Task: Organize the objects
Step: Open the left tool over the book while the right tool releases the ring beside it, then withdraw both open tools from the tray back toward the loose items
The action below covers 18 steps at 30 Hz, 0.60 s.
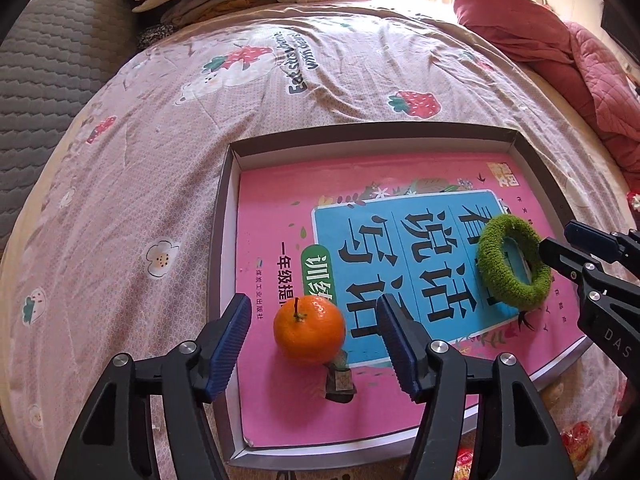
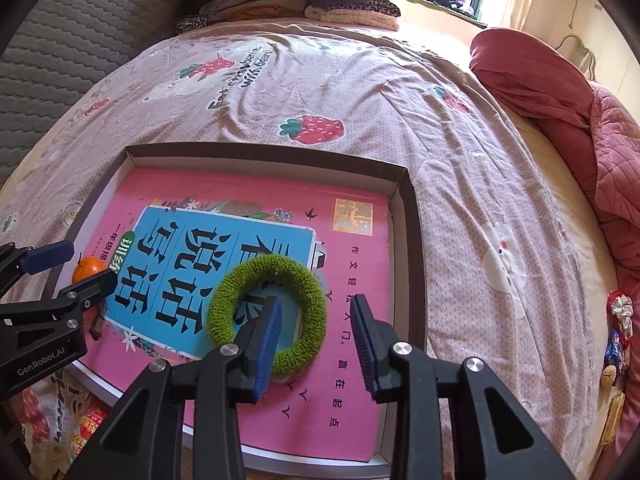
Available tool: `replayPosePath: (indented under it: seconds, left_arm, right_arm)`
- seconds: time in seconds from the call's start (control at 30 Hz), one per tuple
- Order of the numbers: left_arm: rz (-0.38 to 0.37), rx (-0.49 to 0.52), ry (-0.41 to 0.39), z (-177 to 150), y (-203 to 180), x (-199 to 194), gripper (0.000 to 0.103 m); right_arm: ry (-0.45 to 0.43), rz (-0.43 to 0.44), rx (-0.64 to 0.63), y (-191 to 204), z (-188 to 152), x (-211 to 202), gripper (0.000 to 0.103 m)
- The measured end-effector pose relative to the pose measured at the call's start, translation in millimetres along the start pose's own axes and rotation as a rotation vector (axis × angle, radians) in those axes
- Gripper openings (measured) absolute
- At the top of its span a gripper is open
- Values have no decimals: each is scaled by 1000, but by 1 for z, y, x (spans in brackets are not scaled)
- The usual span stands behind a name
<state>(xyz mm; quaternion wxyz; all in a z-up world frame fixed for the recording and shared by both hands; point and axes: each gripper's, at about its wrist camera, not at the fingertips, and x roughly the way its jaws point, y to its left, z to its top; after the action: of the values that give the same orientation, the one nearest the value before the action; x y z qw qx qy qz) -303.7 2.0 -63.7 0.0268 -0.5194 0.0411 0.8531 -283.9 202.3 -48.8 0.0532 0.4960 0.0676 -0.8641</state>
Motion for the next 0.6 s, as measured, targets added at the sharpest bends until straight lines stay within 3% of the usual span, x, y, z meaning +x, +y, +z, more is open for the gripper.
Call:
replayPosePath:
  seconds: [0.6]
  left_arm:
    - [15,4,-144,-12,-1,-98,68]
  right_arm:
    - [-179,7,-33,13,-7,-101,36]
